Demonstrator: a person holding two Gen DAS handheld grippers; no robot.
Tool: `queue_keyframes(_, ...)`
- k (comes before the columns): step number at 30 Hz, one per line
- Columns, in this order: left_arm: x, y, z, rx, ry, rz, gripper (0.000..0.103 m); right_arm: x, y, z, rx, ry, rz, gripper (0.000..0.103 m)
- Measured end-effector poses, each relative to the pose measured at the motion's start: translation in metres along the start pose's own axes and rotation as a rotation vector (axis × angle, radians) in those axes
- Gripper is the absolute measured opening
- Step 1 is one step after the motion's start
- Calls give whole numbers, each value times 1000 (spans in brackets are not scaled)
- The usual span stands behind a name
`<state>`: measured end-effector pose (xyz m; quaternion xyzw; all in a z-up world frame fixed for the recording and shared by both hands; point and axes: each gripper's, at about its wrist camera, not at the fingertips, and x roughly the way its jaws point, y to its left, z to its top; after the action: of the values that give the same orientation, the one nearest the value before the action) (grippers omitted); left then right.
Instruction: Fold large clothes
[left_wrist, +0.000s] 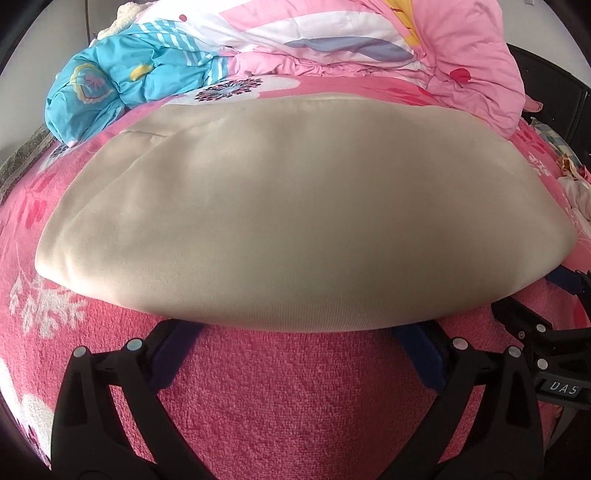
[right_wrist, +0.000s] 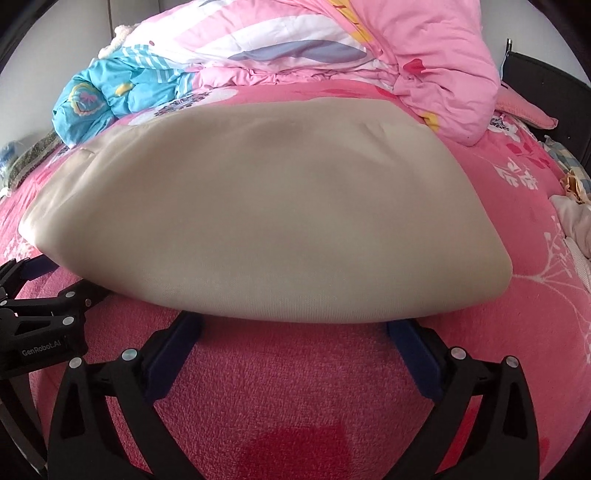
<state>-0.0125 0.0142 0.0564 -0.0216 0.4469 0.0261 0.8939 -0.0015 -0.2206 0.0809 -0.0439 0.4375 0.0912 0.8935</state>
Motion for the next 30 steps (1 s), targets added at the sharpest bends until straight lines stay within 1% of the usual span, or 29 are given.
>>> queue_keyframes(30, -1, 0, -1, 1, 0, 1, 97, -2, -1, -1, 0, 1, 0, 97)
